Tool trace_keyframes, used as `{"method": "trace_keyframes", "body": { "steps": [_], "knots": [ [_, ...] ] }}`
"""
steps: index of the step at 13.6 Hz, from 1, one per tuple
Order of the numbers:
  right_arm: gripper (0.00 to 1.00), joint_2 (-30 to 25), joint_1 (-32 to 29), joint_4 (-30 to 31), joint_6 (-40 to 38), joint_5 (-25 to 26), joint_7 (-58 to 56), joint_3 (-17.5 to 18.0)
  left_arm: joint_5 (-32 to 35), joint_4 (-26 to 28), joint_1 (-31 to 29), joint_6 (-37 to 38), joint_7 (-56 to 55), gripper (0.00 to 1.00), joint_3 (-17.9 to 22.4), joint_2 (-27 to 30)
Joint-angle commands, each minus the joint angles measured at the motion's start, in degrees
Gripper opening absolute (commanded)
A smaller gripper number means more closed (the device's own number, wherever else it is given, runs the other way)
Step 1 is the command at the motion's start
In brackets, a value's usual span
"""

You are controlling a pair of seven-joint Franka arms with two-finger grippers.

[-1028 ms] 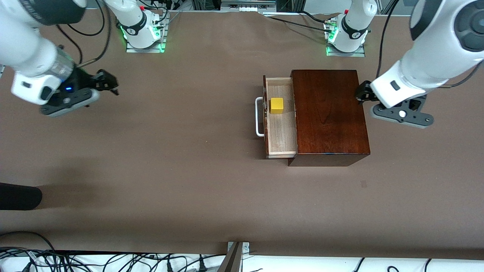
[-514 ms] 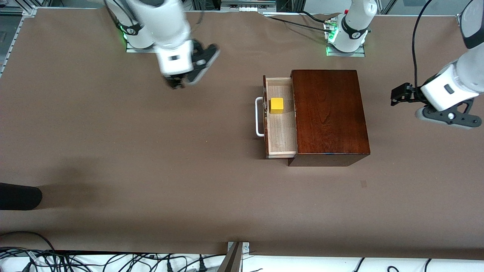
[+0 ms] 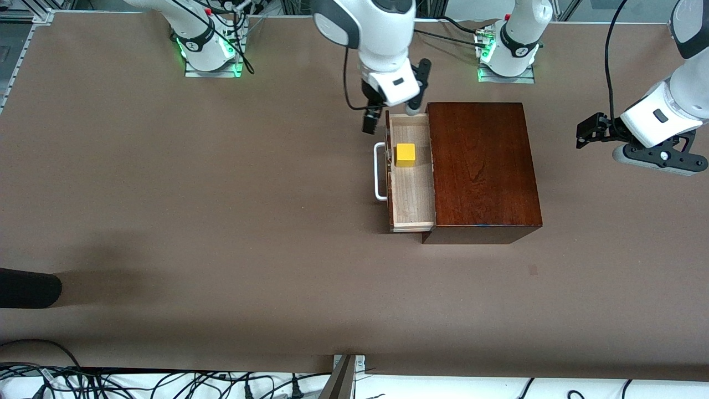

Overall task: Open drawer, take yellow block, close drawer
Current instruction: 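Move the right gripper over the open drawer above the yellow cube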

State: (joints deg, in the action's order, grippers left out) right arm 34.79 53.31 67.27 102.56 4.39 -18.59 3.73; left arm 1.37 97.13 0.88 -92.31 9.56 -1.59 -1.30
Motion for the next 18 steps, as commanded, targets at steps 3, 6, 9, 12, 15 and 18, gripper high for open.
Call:
{"method": "trace_keyframes", "body": {
  "steps": [3,6,9,12,15,18],
  "knots": [
    [1.00,7.74,2.77,-5.30,10.01,3.77,-2.76,-1.01,-1.28,-0.62,-0.26,-0.41,1.42,1.00,0.27,-0.45],
    [1.00,10.38,2.77,-5.30,12.93,4.92,-6.01,-1.10,-1.28,-0.80,-0.18,-0.41,1.42,1.00,0.27,-0.63],
    [1.00,11.44,2.77,-5.30,13.28,4.92,-9.09,-1.10,-1.28,-0.80,0.00,-0.41,1.34,1.00,0.27,-0.63],
    [1.00,12.23,2.68,-5.30,14.16,4.92,-10.24,-1.19,-1.28,-0.80,-0.18,-0.41,1.42,1.00,0.27,-0.63],
    [1.00,13.28,2.42,-5.30,15.39,4.83,-10.07,-1.10,-1.28,-0.80,0.00,-0.41,1.34,1.00,0.27,-0.63],
    [1.00,14.17,2.42,-5.30,15.74,4.83,-9.72,-1.10,-1.28,-0.80,0.00,-0.33,1.34,1.00,0.27,-0.55]
  ]
}}
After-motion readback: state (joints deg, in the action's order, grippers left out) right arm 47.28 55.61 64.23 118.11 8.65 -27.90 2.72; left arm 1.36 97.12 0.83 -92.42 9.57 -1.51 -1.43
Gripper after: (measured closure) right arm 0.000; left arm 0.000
